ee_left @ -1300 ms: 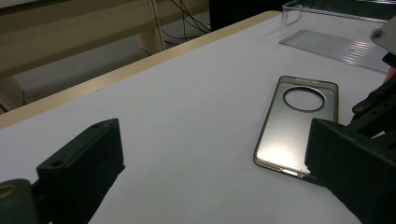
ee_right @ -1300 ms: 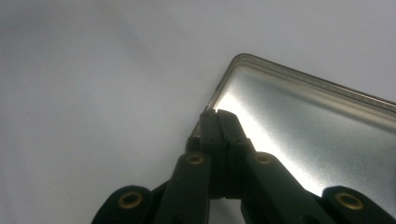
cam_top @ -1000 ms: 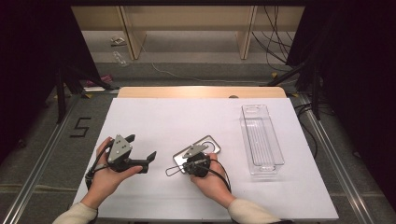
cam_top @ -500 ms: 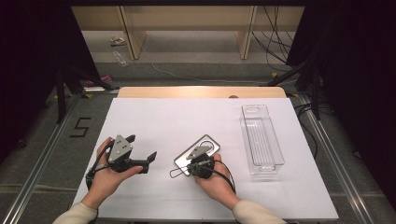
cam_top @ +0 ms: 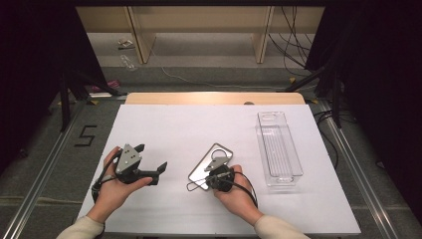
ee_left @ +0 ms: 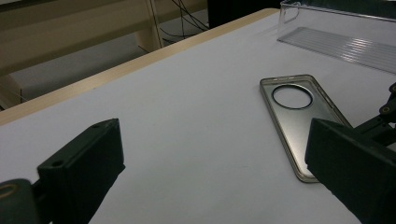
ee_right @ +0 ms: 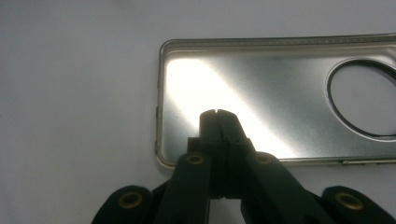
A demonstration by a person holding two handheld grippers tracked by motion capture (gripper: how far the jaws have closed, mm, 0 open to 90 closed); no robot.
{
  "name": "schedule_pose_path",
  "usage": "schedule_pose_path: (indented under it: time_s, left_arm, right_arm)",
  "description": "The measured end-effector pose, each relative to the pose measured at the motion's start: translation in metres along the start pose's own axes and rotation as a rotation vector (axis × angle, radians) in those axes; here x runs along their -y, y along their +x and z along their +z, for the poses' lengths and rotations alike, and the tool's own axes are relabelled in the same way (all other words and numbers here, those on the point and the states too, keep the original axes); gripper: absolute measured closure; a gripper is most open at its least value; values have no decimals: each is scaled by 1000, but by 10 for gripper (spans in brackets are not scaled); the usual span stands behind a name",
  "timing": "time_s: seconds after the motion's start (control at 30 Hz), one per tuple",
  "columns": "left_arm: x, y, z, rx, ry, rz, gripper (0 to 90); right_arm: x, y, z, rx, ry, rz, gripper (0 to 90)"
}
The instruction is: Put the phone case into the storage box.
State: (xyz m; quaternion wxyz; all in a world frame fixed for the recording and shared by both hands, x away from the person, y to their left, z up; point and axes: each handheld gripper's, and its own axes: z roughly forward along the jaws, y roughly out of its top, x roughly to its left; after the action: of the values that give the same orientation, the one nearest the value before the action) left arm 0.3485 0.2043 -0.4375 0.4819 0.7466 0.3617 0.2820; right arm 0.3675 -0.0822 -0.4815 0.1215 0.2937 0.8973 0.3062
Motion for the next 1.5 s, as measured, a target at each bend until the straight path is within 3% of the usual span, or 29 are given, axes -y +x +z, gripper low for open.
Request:
schedule_pose_path:
  time_s: [0.47,1.03,1.5]
  left_arm:
    - [0,0,0,1,0,-1,43]
    - [0,-1,0,2,-1,0,43]
    - [0,-1,0,5,2,3,43]
  right_arm:
    - [9,-12,-11,34,28,17,900]
    - [18,-25,-17,62,25,28,900]
    - [17,-24,-19,63,9,33,886]
